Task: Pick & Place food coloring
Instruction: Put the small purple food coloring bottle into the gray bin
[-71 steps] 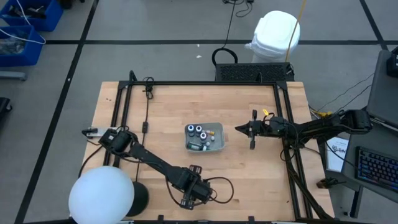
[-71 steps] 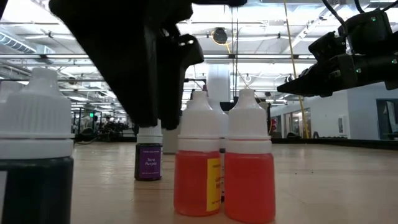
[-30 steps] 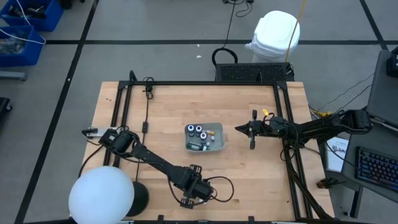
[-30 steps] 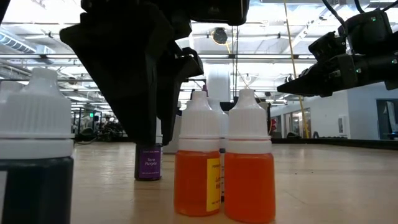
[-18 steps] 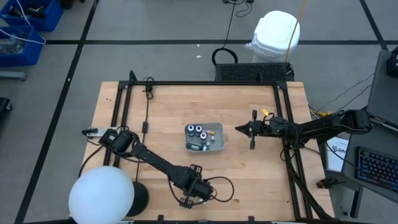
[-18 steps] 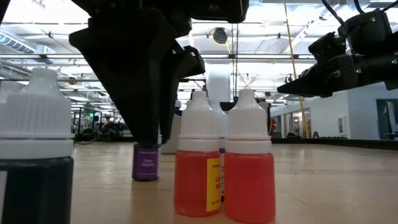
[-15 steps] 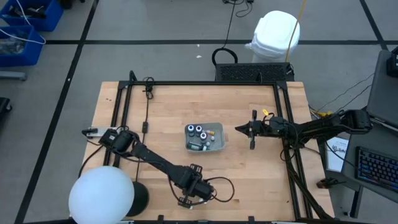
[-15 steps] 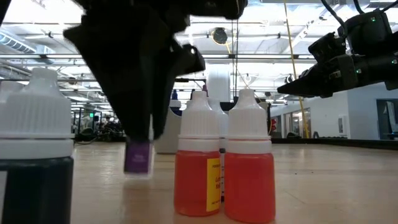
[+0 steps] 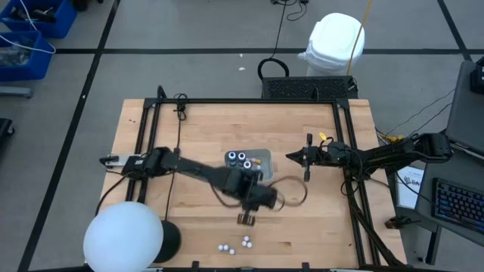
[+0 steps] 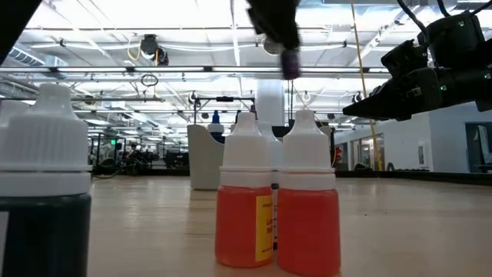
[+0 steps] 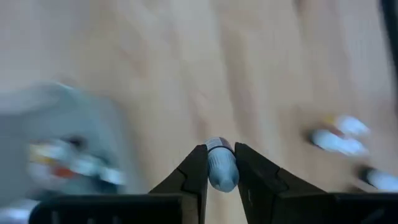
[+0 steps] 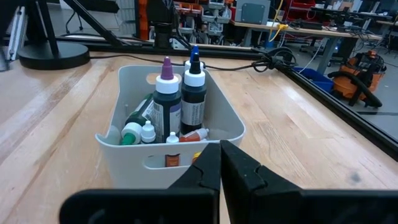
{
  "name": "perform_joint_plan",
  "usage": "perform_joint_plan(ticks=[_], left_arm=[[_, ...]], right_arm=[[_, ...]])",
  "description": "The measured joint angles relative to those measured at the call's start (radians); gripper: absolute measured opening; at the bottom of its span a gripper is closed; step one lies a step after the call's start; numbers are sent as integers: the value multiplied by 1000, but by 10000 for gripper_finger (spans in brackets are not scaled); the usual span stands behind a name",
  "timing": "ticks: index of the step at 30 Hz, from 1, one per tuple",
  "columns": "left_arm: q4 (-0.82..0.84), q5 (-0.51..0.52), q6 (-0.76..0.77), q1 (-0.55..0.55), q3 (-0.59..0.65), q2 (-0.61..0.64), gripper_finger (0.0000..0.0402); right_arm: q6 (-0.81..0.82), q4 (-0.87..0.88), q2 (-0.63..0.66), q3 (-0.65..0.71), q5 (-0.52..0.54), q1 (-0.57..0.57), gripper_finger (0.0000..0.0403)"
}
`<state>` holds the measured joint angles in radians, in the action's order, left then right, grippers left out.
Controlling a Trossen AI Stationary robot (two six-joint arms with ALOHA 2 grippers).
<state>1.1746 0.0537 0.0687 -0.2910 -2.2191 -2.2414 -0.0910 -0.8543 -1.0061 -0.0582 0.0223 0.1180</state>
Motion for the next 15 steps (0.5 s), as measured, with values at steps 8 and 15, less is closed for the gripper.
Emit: perform_joint_plan(ticks=[8,15], left_arm=[[-69,58,-83,153,-27,0,70],[-174,30,-116,268,38,0,71]], right_arm=[[-6,1,0,0,1,0,0],[-36,19,0,0,2,0,0]])
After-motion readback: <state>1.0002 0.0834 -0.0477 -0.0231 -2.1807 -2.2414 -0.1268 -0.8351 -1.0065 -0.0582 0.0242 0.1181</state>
